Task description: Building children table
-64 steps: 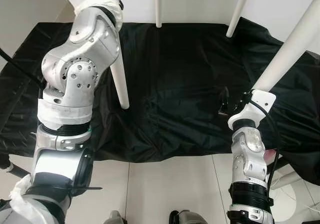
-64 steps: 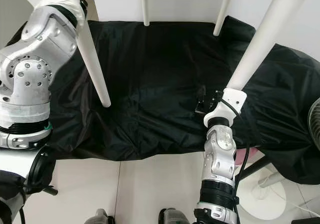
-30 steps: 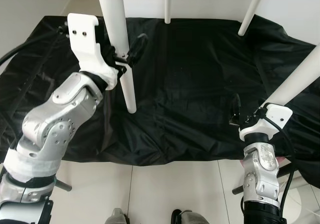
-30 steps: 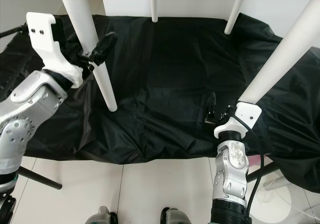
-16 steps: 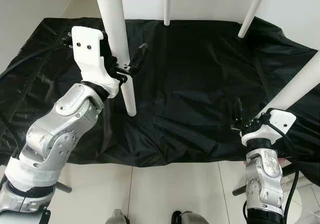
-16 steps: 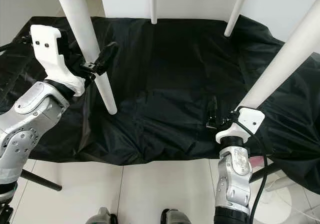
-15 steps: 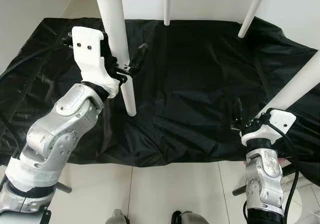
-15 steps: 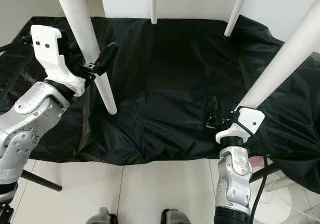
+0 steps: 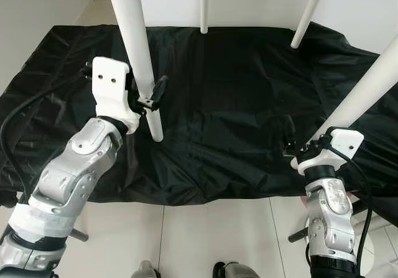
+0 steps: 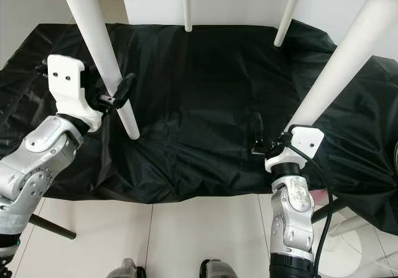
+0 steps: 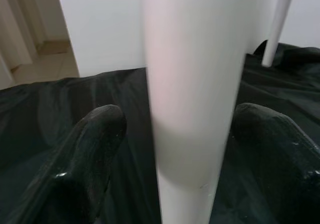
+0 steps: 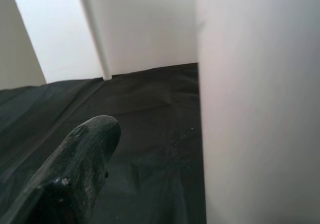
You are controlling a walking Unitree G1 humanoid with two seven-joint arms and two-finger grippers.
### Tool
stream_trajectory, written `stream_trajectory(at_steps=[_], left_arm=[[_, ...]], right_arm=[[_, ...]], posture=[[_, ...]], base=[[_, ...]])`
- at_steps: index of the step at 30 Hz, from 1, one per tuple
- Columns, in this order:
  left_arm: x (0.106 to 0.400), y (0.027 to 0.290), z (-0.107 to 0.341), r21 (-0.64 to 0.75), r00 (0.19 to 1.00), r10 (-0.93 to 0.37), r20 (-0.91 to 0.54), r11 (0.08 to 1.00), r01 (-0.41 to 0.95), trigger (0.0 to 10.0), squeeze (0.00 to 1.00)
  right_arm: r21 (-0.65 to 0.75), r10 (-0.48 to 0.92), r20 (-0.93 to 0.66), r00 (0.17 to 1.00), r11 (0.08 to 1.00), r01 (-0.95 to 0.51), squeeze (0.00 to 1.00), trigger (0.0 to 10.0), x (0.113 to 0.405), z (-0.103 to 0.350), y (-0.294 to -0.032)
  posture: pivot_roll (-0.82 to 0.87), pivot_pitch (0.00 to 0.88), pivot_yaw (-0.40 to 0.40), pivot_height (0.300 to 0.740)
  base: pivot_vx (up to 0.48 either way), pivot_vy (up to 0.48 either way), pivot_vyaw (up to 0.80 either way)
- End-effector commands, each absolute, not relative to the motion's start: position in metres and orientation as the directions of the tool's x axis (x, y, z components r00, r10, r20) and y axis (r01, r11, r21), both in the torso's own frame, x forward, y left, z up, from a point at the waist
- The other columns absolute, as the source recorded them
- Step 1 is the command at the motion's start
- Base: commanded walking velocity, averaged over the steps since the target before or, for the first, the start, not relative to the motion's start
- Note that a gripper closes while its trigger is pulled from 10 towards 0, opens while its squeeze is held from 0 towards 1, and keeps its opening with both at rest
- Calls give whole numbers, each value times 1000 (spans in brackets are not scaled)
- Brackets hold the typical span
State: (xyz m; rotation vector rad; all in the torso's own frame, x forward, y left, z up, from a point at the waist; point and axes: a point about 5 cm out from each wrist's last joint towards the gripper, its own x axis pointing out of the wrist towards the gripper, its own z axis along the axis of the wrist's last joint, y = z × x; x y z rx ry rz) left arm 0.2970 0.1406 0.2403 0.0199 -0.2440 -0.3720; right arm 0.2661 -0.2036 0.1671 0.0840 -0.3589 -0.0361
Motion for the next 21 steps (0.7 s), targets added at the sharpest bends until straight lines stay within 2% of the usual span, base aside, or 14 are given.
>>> stream_trajectory(at_steps=[1, 7, 21], left_arm=[[297, 144, 237, 72, 880, -411, 237, 911, 406, 10000, 0], [283, 147, 236, 73, 851, -456, 261, 888, 454, 10000, 0], [266, 149, 231, 87, 826, -503, 256, 862, 499, 10000, 0]], right_arm=[[87, -74, 368, 927, 995, 45, 0, 10000, 262, 170, -205], [101, -118, 367, 922, 991, 87, 0, 10000, 254, 172, -212], [101, -93, 354, 931, 993, 61, 0, 10000, 239, 174, -209]], posture=[[-3, 121, 10, 740], [-4, 134, 3, 740], [-11, 155, 5, 740]], base=[[0, 0, 0], [0, 0, 0], [0, 0, 0]])
